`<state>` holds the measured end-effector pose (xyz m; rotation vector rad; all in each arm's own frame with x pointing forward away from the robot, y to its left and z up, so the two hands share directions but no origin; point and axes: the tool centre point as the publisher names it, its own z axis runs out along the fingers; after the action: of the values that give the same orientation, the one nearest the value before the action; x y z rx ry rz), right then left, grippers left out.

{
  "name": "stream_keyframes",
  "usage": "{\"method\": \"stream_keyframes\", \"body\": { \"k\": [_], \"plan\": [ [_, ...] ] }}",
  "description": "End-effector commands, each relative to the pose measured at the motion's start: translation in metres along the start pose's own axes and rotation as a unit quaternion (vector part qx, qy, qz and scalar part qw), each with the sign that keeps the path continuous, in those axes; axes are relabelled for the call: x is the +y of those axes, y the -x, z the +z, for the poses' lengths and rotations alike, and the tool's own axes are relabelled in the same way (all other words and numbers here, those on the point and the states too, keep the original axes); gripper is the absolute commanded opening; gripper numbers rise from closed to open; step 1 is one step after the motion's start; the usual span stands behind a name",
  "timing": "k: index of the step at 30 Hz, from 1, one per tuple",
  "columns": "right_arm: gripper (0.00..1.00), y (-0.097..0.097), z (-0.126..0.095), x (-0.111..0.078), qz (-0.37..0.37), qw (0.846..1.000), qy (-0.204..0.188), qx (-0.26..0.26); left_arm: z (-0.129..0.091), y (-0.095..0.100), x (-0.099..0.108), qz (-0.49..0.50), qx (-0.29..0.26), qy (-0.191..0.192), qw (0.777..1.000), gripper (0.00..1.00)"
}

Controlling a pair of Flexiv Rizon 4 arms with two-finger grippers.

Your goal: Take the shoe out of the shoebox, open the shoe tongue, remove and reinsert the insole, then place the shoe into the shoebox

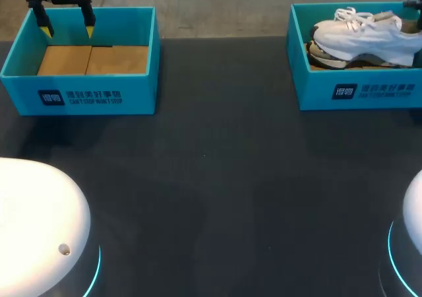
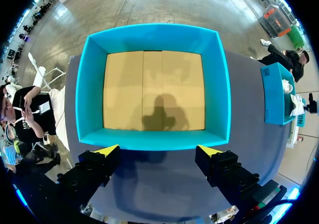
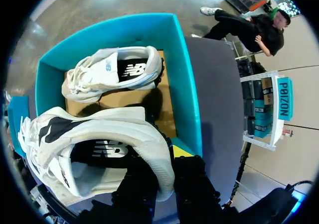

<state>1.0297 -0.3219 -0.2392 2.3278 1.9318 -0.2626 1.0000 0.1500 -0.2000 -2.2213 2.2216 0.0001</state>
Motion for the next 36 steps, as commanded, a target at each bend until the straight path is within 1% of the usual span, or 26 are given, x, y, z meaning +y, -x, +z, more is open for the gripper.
{"method": "stream_keyframes", "body": {
  "k": [1, 5, 7, 11, 14, 17, 20, 25, 28, 30, 31, 36],
  "plan": [
    [0.0, -0.002, -0.038, -0.013, 0.005, 1.0, 0.01, -0.019, 0.0, 0.0, 0.0, 0.0, 0.0, 0.0, 1.0, 1.0],
    [0.0, -0.003, -0.056, -0.022, 0.012, 0.999, 0.016, -0.027, 0.0, 0.0, 0.0, 0.0, 0.0, 0.0, 1.0, 1.0],
    [0.0, -0.003, -0.065, -0.029, 0.015, 0.999, 0.017, -0.026, 0.0, 0.0, 0.0, 0.0, 0.0, 0.0, 1.0, 1.0],
    [0.0, -0.01, -0.073, -0.047, 0.013, 0.999, 0.016, -0.033, 0.0, 0.0, 0.0, 0.0, 0.0, 0.0, 1.0, 1.0],
    [0.0, -0.017, -0.079, -0.069, 0.011, 0.999, 0.015, -0.032, 0.0, 0.0, 0.0, 0.0, 0.0, 0.0, 1.0, 1.0],
    [0.0, -0.021, -0.081, -0.088, 0.012, 1.0, 0.011, -0.025, 0.0, 0.0, 0.0, 0.0, 0.0, 0.0, 1.0, 1.0],
    [0.0, -0.026, -0.082, -0.113, 0.015, 1.0, 0.008, -0.027, 0.0, 0.0, 0.0, 0.0, 0.0, 0.0, 1.0, 1.0],
    [0.0, -0.031, -0.08, -0.148, 0.024, 0.999, 0.009, -0.019, 0.0, 0.0, 0.0, 0.0, 0.0, 0.0, 1.0, 1.0],
    [0.0, -0.037, -0.077, -0.166, 0.029, 0.999, 0.005, -0.014, 0.0, 0.0, 0.0, 0.0, 0.0, 0.0, 1.0, 1.0],
    [0.0, -0.043, -0.078, -0.179, 0.036, 0.999, -0.004, -0.01, 0.0, 0.0, 0.0, 0.0, 0.0, 0.0, 1.0, 1.0],
    [0.0, -0.047, -0.077, -0.187, 0.032, 0.999, 0.002, 0.002, 0.0, 0.0, 0.0, 0.0, 0.0, 0.0, 1.0, 1.0],
    [0.0, -0.047, -0.077, -0.187, 0.032, 0.999, 0.002, 0.002, 0.0, 0.0, 0.0, 0.0, 0.0, 0.0, 1.0, 1.0]
  ]
}}
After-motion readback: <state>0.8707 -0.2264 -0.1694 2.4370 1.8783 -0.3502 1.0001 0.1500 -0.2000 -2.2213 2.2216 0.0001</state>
